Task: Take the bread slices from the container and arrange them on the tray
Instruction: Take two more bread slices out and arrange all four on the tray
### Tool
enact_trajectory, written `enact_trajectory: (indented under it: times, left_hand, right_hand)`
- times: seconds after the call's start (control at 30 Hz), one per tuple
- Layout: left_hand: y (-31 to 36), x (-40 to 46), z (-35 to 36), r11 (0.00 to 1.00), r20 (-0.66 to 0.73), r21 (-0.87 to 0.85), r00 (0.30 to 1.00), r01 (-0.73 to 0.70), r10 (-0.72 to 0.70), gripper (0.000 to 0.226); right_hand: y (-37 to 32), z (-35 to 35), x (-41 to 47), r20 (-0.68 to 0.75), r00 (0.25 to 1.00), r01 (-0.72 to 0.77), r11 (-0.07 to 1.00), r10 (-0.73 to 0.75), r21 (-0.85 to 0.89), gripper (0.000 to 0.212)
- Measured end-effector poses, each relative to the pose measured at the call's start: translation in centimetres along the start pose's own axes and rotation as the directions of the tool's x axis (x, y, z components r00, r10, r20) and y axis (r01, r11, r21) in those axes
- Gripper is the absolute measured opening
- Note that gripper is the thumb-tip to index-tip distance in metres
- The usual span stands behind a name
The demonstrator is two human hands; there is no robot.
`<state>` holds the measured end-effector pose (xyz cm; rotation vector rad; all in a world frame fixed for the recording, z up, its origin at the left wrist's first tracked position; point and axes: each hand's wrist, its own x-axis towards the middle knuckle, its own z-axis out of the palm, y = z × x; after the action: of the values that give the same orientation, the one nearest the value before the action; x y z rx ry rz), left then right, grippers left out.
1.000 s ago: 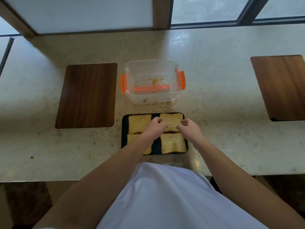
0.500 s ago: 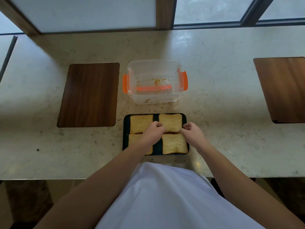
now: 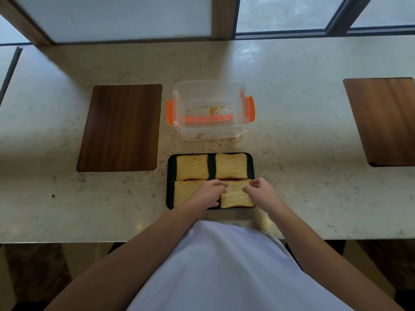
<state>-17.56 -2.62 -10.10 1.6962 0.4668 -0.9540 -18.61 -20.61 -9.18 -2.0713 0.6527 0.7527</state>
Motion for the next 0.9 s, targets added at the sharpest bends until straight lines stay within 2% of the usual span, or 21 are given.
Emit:
enact_trajectory:
  times: [0.23, 0.53, 0.67, 0.73, 0.8, 0.9]
  left_hand:
    - [-0.1, 0.3, -0.5, 0.998, -0.004, -0.056, 1.000, 0.030, -0.031, 0.023]
    - [-0.4, 0.3, -1.6, 0.996, -0.025, -0.084, 0.999, 0.034, -0.036, 0.023]
    - [0.2, 1.1, -4.2, 0.994, -0.167, -0.104, 0.986, -0.034, 0.016, 0.021]
    - [0.0, 1.5, -6.0, 0.990, -0.293, -0.119, 0.955, -0.072, 0.034, 0.019]
    - [-0.6, 1.6, -7.5, 0.992, -0.382, -0.099, 0.924, -0.074, 0.030, 0.018]
    - [-1.7, 1.7, -8.9, 0.998, -0.402, -0.007, 0.914, -0.065, 0.057, 0.025]
  right_hand:
    - [-0.2, 0.6, -0.1, 0.035, 0.999, -0.001, 1.000, 0.000, 0.015, 0.048]
    - [-0.7, 1.1, 0.0, 0.042, 0.998, 0.040, 0.997, -0.038, -0.059, 0.048]
    - [-2.4, 1.8, 0.0, 0.010, 0.992, 0.125, 0.989, -0.125, -0.081, 0.053]
    - [-3.8, 2.7, 0.0, 0.097, 0.983, 0.157, 0.987, -0.155, -0.019, 0.057]
    - [-5.3, 3.9, 0.3, 0.212, 0.969, 0.120, 0.991, -0.128, 0.050, 0.062]
    - [-6.8, 5.4, 0.9, 0.299, 0.953, 0.034, 0.996, -0.056, 0.078, 0.066]
